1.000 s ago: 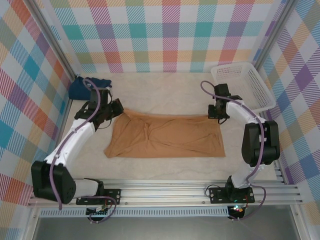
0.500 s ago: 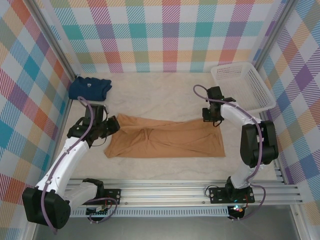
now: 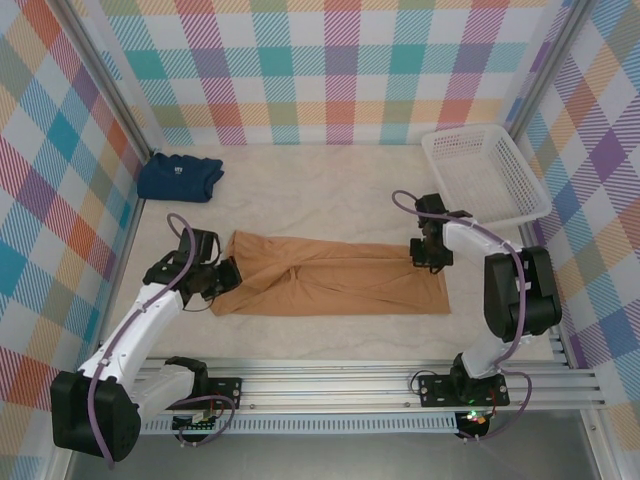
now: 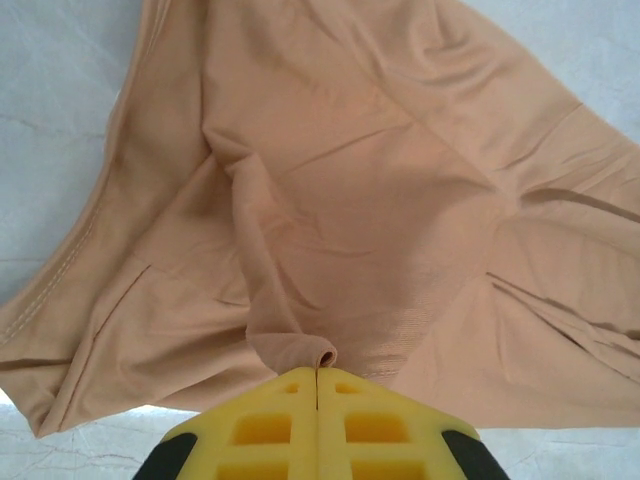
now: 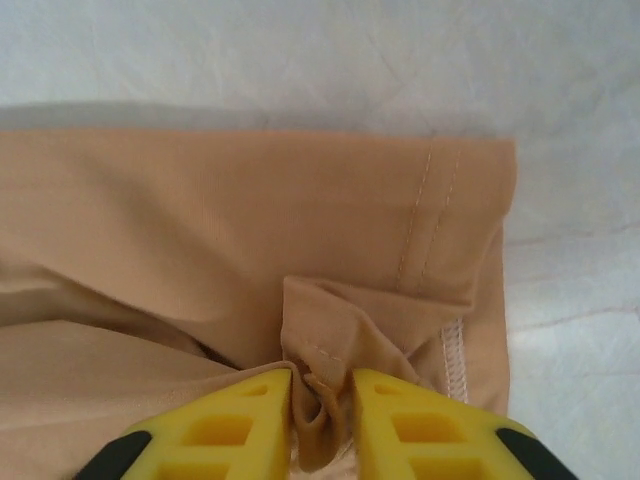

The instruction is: Fold the inside-out t-shirt

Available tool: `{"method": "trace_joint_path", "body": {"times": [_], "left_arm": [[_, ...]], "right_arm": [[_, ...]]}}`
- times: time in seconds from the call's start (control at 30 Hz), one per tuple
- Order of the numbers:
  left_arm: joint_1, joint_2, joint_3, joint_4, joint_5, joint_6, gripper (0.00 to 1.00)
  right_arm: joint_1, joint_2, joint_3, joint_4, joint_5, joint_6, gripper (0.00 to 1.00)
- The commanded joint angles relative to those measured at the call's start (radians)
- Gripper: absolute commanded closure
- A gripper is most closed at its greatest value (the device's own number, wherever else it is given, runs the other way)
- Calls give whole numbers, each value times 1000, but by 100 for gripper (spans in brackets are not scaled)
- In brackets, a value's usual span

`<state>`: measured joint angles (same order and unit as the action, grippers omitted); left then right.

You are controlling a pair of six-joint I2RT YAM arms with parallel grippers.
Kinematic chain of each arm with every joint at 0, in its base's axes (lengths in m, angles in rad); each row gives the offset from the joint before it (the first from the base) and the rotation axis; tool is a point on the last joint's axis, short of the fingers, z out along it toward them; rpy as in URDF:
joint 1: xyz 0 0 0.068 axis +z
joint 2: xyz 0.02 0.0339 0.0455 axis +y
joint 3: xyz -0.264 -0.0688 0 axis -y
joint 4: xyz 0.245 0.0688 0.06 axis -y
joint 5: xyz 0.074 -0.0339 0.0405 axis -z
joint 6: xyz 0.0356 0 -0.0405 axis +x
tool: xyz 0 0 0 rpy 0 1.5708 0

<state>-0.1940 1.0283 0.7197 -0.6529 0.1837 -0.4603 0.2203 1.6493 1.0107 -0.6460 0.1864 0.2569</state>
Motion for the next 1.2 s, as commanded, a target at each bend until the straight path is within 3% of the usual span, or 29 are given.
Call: {"method": "trace_joint_path", "body": {"times": [0.0,0.2,0.3,0.47,0.6,0.83,1.17], "left_arm": [[0,-3,-30,-17,21,-28,100],[-5,-8,-37,-14,19,-37,100],[-5,4,-39,-8,25,-37,100],[-5,-5,-40,-10,25,-39,100],[-5,-7,-43,-15,45,-55,100],[-6,-7,-47,-59,77,-87,100],[-5,-13,-28,-101,59,-105,100]], "right_arm": [[2,-67,-33,-14,-32,53,75],[25,-229,-111,117,-109,59,64],[33,-215,-103,172,-124,61,62],[34,-74,-13,169,-110,32,62],[34,15,51,45,-91,40,67],[34,-46,-57,-79,-124,124,72],[54,-114,-36,19,-161,114,69]]}}
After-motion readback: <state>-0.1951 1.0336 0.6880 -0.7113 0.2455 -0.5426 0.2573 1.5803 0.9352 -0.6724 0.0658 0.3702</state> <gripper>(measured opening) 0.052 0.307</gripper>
